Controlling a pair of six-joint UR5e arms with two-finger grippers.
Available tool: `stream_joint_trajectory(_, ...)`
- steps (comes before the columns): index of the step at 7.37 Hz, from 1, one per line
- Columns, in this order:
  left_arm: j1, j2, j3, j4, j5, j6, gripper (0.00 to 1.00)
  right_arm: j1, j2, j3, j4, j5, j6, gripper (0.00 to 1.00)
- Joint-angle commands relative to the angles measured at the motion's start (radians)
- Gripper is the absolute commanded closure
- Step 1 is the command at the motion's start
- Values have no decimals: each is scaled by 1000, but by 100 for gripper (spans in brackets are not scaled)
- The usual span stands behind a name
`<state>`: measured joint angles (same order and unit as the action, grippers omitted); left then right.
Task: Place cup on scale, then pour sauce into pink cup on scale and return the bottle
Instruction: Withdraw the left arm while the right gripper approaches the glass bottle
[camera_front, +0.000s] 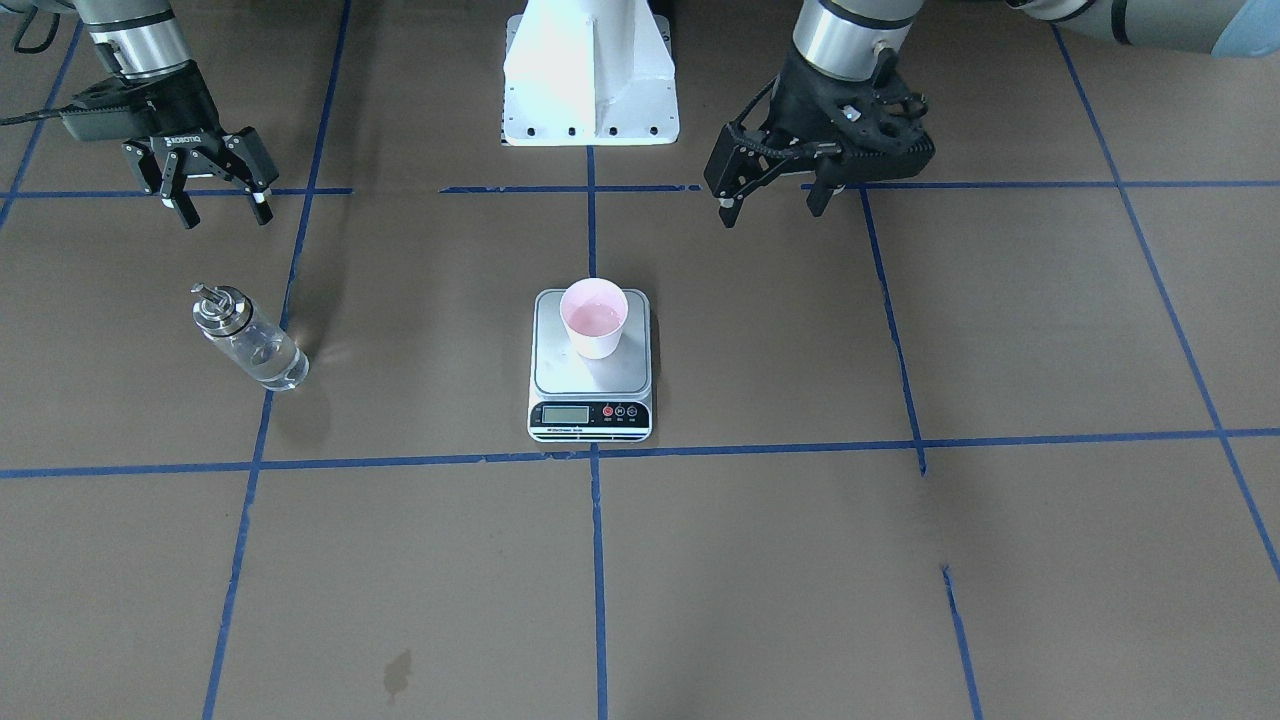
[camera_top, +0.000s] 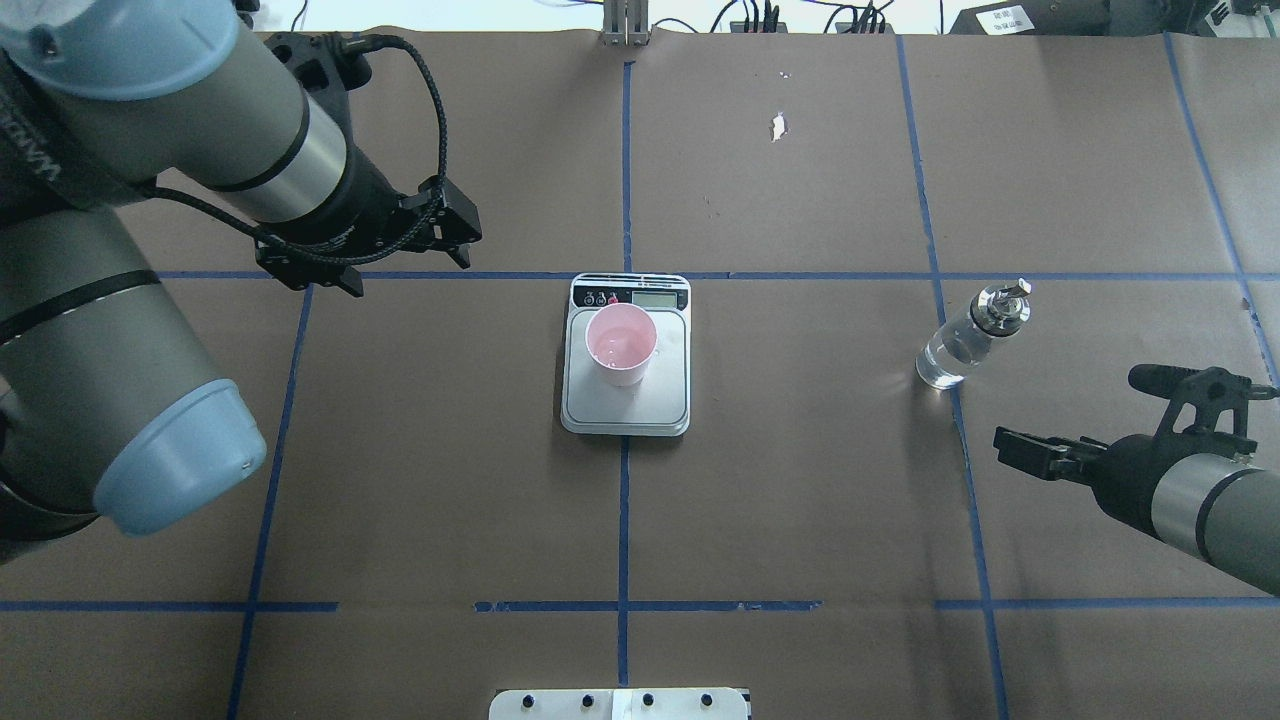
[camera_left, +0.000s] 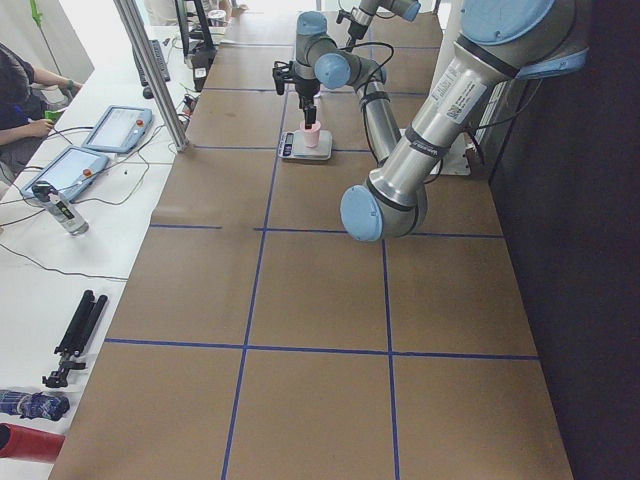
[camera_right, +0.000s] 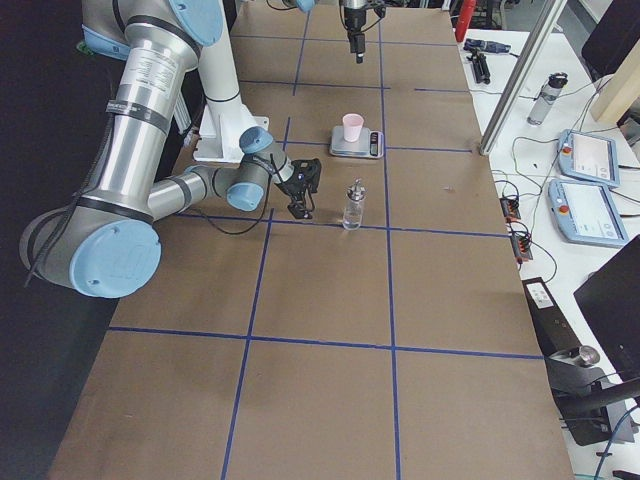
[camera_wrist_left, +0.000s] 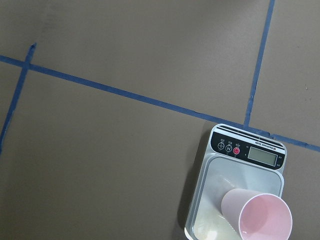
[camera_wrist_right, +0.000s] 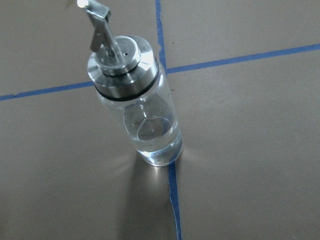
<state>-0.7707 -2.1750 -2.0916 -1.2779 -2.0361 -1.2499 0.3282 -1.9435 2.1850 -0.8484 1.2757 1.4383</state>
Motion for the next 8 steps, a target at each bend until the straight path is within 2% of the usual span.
stream_joint_trajectory(1, -34, 105, -56, 6, 4, 200, 0, -81, 24, -34, 2, -251, -51, 0)
stream_joint_trajectory(2, -97, 136, -55, 12, 4, 308, 0, -104, 40, -81, 2, -321, -103, 0)
stream_joint_trajectory(5, -194, 223, -53, 28, 1, 562, 0, -112, 87, -146, 12, -370, -185, 0)
stream_joint_trajectory(8, -272, 259, -16, 20, 10, 714, 0, -115, 155, -276, 171, -380, -196, 0)
